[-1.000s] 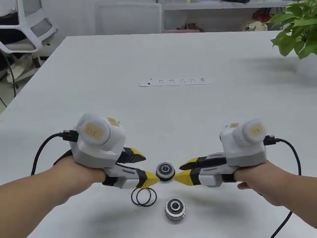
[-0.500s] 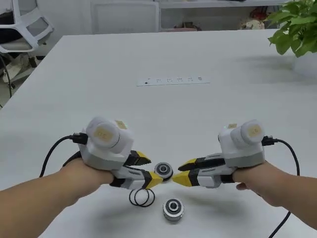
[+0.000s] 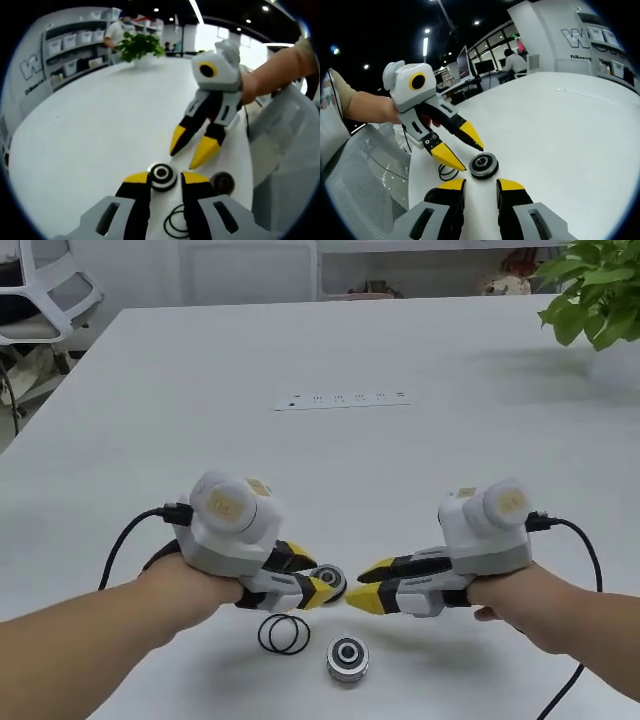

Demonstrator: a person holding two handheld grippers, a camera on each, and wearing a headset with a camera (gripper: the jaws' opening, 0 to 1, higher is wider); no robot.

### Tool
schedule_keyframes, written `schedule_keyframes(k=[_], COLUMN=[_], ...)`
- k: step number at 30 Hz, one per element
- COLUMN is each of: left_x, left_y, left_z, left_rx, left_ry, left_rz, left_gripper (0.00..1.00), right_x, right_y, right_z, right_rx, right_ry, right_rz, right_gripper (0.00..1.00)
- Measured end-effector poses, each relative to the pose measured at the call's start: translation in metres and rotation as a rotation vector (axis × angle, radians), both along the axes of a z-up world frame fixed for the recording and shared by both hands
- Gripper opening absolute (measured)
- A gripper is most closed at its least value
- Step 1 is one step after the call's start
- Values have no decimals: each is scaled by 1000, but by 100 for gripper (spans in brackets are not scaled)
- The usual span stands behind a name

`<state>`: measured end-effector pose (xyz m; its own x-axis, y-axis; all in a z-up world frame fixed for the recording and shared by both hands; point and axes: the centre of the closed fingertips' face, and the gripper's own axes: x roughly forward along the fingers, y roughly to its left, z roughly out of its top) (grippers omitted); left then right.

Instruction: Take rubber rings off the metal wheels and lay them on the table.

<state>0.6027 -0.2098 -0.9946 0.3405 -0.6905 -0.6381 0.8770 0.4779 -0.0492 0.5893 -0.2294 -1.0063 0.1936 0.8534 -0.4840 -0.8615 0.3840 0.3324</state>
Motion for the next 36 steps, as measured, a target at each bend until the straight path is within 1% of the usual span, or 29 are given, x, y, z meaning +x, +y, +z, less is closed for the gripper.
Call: schedule_keyframes(k=[8, 11, 13, 14, 17, 21, 23, 36], left_x=[4, 3, 5, 4, 5, 5, 7, 7], left_y=[-2, -1, -2, -2, -2, -2, -1, -1], left_z=[-5, -8, -9, -9, -9, -9, -9, -8], left_rx=[22, 35, 32, 32, 28, 28, 27, 18], left_ry=[-6, -4, -12, -10, -11, -22, -23, -23], left_rz=[-4, -9, -9, -7, 1, 7, 19, 35], left_gripper=[20, 19, 17, 17, 17, 16, 14, 14], right_x=[1, 1, 1, 1, 1, 3, 3, 5], right_y=[-1, -1, 0, 0, -1, 0, 1, 9], right_z=[-1, -2, -2, -2, -2, -2, -2, -5], right_rx=[-1, 0, 1, 0, 0, 0, 0, -15], right_ry=[3, 4, 4, 4, 3, 1, -1, -15], right_rz=[-5, -6, -6, -5, -7, -8, -7, 10], right_gripper=[22, 22, 22, 22, 22, 22, 22, 24])
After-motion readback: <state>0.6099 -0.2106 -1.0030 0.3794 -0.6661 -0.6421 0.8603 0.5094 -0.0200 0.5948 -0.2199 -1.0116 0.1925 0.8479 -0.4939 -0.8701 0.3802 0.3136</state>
